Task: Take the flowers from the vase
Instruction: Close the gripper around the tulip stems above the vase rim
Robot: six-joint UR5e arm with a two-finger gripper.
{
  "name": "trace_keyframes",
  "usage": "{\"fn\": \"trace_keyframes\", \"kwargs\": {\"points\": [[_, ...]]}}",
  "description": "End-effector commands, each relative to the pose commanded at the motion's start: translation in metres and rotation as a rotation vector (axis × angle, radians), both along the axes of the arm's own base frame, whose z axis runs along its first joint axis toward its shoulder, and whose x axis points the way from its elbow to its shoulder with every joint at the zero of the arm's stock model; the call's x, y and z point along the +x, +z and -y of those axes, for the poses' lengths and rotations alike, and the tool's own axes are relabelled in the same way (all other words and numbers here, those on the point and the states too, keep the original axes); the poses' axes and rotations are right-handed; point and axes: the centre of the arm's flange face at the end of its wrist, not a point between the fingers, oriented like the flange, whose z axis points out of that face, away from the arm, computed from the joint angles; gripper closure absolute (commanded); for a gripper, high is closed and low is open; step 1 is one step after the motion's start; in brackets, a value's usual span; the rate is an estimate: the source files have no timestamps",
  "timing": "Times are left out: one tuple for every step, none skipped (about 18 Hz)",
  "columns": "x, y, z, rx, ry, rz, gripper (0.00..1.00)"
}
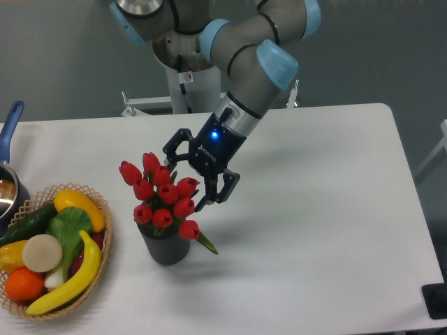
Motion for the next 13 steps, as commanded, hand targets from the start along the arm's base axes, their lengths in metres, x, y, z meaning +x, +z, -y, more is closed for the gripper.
{"fn": "trace_keyframes", "kwargs": {"points": [[-0.001, -0.003, -0.001, 0.001, -0.002, -0.001, 0.0], [0.001, -0.005, -0.004, 0.002, -0.008, -0.003, 0.0], [0.0, -0.007, -0.005, 0.0, -0.008, 0.002, 0.0], [0.0, -0.008, -0.006, 0.0, -0.01, 0.002, 0.0], [0.003, -0.008, -0.01, 0.001, -0.02, 0.001, 0.0], [0.005, -0.011, -0.012, -0.002, -0.025, 0.008, 0.0], [0.006, -0.01, -0.014, 0.005, -0.031, 0.011, 0.0], [0.007, -0.01, -0.015, 0.018, -0.034, 0.02, 0.0], [0.006, -0.011, -0.017, 0.028, -0.037, 0.031, 0.0], [0.006, -0.01, -0.017, 0.032, -0.038, 0.033, 0.0], [0.005, -0.01, -0.018, 0.032, -0.038, 0.033, 0.0], [0.005, -0.012, -0.019, 0.03, -0.039, 0.038, 0.0], [0.005, -0.013, -0.019, 0.03, -0.039, 0.039, 0.0]]}}
